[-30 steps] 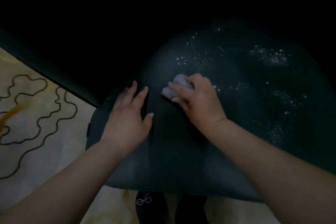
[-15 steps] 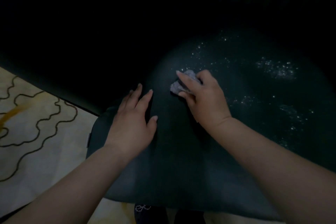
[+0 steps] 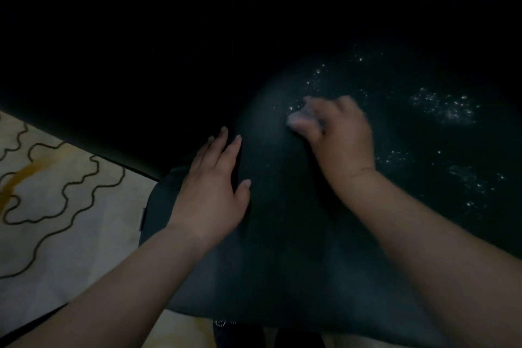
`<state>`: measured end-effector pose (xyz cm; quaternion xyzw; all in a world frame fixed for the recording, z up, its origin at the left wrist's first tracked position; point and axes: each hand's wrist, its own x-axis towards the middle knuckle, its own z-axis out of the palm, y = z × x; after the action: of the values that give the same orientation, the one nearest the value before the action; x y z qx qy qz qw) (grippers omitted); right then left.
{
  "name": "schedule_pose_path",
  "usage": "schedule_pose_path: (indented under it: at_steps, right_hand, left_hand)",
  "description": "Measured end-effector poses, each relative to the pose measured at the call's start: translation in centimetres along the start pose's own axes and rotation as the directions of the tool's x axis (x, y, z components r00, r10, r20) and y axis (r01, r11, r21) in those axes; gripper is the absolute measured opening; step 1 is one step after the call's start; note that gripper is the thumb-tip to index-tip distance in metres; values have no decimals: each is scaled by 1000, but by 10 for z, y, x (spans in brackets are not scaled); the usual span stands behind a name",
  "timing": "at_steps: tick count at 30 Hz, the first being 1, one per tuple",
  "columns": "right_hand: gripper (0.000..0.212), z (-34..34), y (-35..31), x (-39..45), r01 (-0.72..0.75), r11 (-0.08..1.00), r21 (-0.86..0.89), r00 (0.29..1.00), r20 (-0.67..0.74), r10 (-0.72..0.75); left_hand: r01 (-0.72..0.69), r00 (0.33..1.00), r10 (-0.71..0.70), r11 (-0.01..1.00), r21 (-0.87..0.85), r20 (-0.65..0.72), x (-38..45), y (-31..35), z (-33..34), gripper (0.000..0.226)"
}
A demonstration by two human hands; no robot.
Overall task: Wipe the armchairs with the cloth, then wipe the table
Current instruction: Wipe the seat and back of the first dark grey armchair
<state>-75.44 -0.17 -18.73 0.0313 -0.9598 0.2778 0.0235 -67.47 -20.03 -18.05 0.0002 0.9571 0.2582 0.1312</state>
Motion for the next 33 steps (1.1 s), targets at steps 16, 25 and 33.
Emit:
schedule_pose_path:
  at_steps: [16,25,33]
  right_hand:
    - [45,9,-17,-28,352,936,7,924,158,-349]
    - [55,16,-9,19,241,969,60,967,72,-245]
    - [50,10,0,46,102,978,184,994,19,-108]
  left_hand:
    - [-2,998,-1,999,53,55,6,-3,-3,91]
    - [50,999,-51,991,124,3,34,12,-3,98]
    - [67,998,-68,992,102,-3,45,18,-1,101]
